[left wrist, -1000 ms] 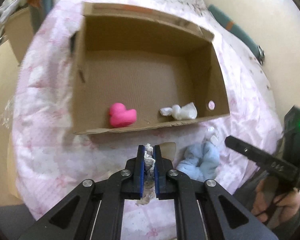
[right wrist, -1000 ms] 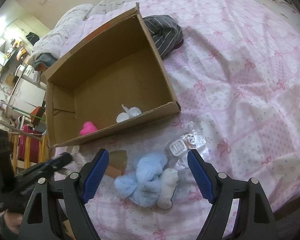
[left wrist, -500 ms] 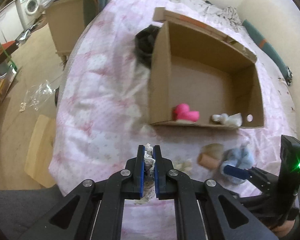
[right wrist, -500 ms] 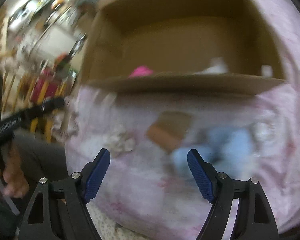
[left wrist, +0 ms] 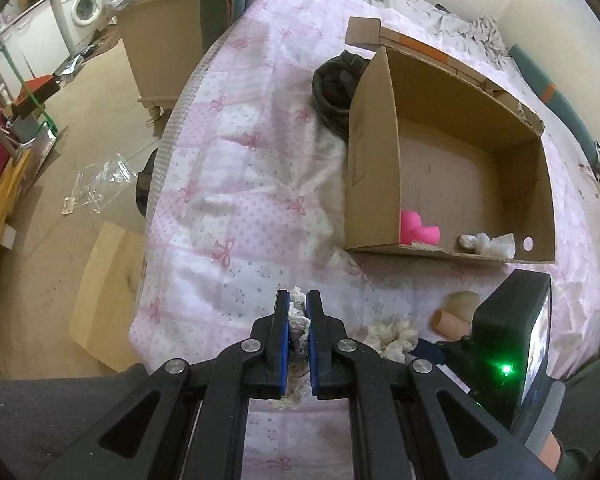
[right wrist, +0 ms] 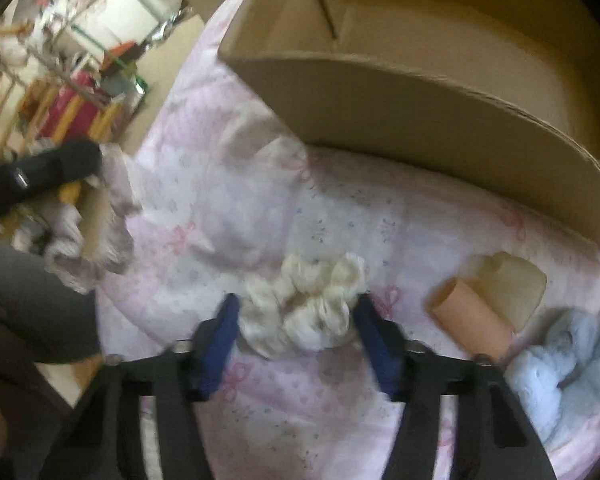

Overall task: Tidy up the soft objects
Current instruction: 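Lift the lace scrunchie with the left gripper while the right gripper grasps the white lace scrunchie, then carry both scrunchies over the box and release them inside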

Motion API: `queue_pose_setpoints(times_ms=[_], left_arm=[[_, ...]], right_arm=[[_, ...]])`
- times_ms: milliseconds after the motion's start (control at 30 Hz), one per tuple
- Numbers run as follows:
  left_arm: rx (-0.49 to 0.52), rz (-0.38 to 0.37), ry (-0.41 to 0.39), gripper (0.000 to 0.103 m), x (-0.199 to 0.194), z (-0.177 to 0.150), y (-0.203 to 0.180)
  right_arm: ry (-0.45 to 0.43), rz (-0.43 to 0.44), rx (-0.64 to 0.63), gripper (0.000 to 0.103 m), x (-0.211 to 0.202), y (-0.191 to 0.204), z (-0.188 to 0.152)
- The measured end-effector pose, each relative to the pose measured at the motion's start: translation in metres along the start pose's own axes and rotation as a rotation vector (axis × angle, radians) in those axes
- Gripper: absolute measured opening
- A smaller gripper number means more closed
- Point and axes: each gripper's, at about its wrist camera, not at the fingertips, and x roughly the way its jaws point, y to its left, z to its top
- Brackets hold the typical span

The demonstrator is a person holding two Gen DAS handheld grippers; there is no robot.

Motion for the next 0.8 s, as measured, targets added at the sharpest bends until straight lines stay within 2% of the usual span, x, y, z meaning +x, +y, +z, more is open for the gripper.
queue_pose_setpoints(times_ms=[67,167,433,633,800], left_arm=[[0.002,-0.005,-0.002,0.007,-0.001,0.001,-0.002],[0.009,-0.007,-0.006,0.007,-0.001,0.001,-0.006],[0.015,-0.009,0.011,0.007,0.004,0.001,-0.013],[0.045,-0.01,-0.012,0.007,0.002,0.001,-0.028],[0.043,-0.015,-0.022,0.007,0.003,0.003,-0.039]], right_arm=[[-0.009,0.002,0.002,0.034,-0.003,-0.002,0.0],[-0.02,0.032,0.011,0.026,-0.011,-0.009,-0.003],[-0.073,0.091,0.052,0.025,-0.044,-0.039,-0.023],[-0.152,0.103,0.088,0.025,-0.095,-0.07,-0.032],[-0.251,0.121,0.146,0.025,-0.141,-0.099,-0.04]])
